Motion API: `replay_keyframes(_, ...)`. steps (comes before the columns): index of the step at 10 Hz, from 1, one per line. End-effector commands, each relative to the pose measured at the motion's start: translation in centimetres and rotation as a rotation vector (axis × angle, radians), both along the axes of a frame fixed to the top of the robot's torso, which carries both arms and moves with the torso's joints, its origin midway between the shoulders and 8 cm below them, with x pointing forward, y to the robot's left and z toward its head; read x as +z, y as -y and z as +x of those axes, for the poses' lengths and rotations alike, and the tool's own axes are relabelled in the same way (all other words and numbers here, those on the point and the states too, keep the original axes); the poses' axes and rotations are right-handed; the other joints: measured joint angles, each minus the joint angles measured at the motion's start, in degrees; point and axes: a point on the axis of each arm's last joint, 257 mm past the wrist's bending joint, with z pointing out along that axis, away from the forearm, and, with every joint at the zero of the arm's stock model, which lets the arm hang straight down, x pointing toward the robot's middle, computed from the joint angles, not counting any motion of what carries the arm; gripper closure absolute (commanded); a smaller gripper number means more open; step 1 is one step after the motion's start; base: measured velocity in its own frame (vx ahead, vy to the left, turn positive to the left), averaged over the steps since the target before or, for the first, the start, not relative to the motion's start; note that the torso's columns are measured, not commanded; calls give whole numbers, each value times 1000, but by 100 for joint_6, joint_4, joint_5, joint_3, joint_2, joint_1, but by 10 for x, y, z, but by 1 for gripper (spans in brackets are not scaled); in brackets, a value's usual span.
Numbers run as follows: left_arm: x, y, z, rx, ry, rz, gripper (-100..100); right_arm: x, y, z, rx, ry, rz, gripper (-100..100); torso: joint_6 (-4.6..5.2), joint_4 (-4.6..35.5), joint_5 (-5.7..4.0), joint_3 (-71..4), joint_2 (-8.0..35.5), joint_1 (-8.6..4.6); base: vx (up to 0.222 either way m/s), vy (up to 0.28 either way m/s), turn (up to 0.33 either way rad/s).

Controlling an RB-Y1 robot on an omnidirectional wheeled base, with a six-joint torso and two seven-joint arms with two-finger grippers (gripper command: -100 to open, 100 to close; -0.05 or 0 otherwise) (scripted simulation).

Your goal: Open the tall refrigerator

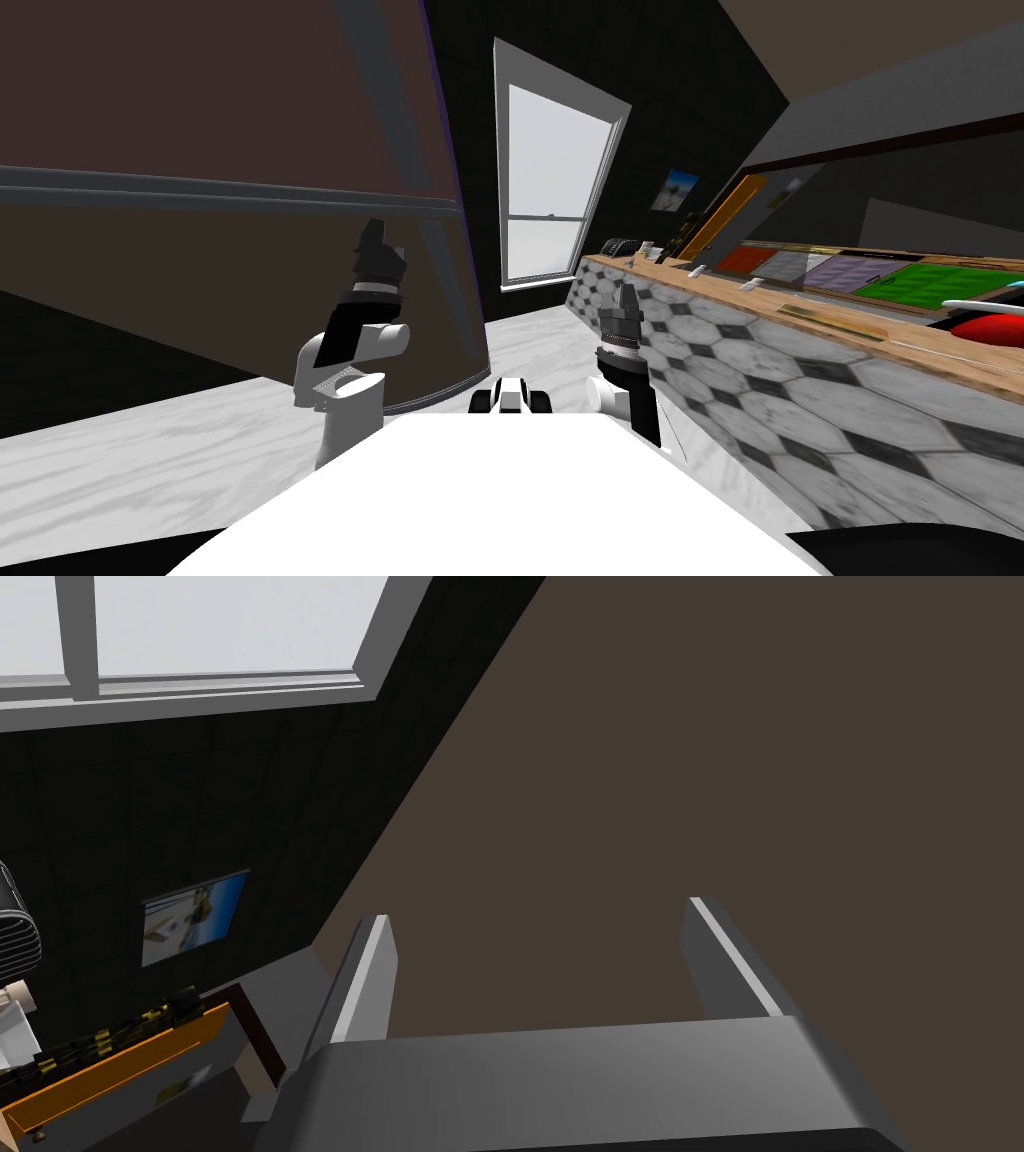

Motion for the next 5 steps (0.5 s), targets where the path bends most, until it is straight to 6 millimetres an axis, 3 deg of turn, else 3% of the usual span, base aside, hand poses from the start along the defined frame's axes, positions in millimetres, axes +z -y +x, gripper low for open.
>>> replay_keyframes(1, 24, -6, -3, 9, 35, -20, -100, 0, 0, 0, 0, 0, 0, 0, 1, -5, 3, 3, 3, 4, 38, -73, 35)
replay_keyframes(5, 42, -15, -4, 19, 56, -63, -100, 0, 0, 0, 0, 0, 0, 0, -7, -7, 9, 13, 13, 7, 30, -88, 46)
